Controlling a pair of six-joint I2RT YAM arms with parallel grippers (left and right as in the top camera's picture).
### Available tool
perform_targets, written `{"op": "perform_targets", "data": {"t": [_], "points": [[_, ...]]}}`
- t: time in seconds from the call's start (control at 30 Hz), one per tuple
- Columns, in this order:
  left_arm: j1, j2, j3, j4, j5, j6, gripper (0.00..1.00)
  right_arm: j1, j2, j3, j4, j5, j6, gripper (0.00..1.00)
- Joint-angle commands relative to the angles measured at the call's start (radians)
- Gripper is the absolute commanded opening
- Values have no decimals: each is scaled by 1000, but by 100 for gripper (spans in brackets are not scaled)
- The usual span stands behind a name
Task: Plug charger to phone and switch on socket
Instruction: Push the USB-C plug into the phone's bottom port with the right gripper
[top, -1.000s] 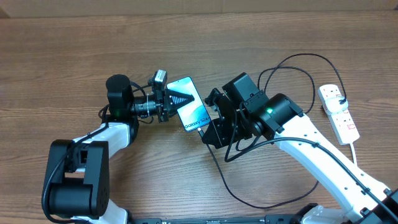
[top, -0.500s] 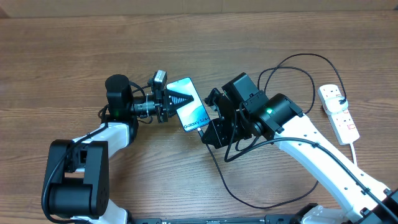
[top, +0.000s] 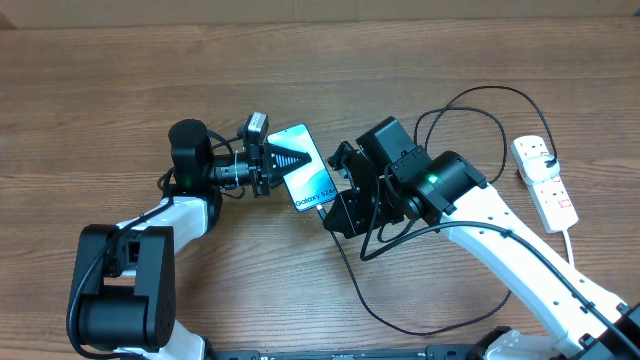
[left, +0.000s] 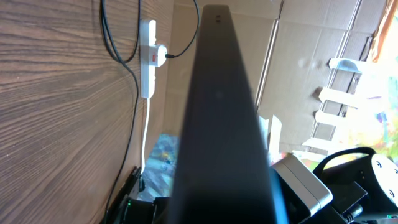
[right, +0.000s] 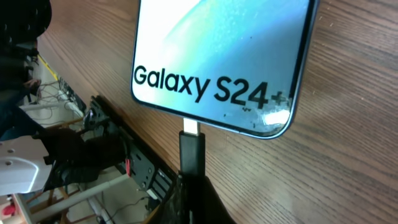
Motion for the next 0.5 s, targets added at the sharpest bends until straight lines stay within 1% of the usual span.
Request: {"op": "perform_targets", "data": {"t": [0.0,0.27,0.47], "points": [[-8,-2,25,8,85,47,4,3,-3,0,26,66,4,4],[-7,-2,25,8,92,58,4,3,-3,0,42,67,5,4],[-8,-2,25,8,96,84,4,3,-3,0,126,63,23,4]]}}
